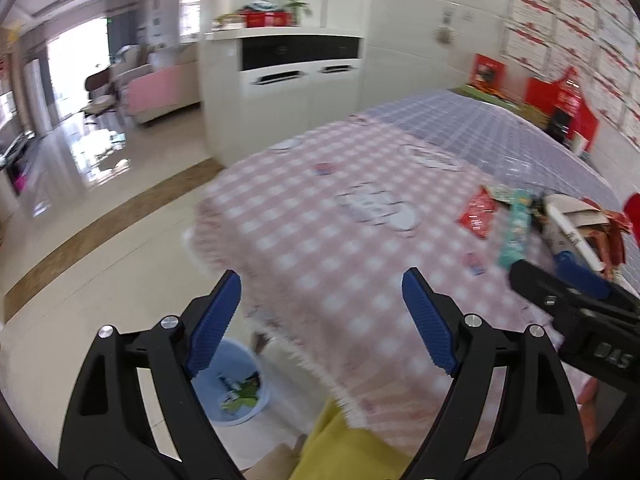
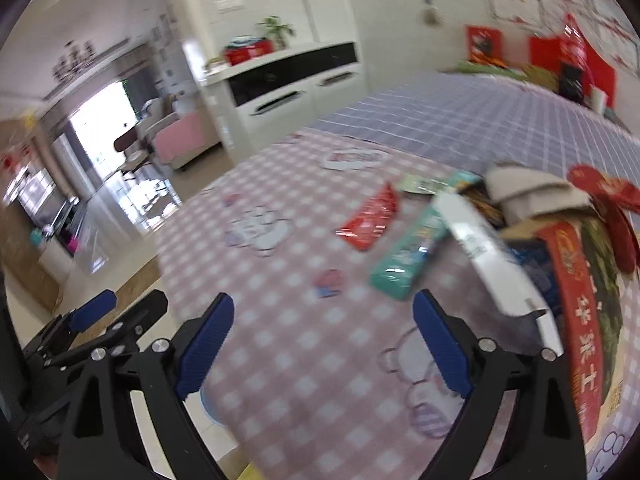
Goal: Collect trash
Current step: 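Move both open tools back over the table toward the remaining trash, then grasp the teal treat stick with the right tool while the left tool grasps the red wrapper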
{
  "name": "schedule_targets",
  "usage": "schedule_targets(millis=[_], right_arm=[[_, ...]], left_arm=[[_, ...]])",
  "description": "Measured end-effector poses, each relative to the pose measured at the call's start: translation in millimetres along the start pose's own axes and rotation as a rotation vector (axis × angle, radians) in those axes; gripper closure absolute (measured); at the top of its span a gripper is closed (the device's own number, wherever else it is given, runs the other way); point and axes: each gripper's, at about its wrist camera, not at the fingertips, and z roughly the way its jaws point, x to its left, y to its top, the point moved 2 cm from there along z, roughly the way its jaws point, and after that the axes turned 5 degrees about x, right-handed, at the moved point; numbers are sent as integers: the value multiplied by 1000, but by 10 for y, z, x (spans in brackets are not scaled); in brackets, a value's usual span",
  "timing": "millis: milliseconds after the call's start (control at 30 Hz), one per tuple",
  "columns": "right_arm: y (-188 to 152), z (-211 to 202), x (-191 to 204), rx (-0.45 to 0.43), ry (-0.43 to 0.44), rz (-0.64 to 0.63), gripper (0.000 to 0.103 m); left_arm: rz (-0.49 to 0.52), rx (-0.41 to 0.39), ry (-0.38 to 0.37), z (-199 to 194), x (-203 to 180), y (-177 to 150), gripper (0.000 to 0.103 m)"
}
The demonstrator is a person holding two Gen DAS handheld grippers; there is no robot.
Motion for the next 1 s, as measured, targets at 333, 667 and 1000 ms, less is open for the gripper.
schedule_targets(millis=[333, 667, 1000], right_arm=[[256, 342, -290, 44, -172, 88, 14], [412, 811, -474, 101, -334, 141, 25], [372, 522, -731, 41, -248, 209, 76]], left_arm=[[80, 21, -68, 443, -213, 325, 21], [162, 26, -76, 665, -285, 507, 19], [241, 84, -212, 792, -776, 630, 15]])
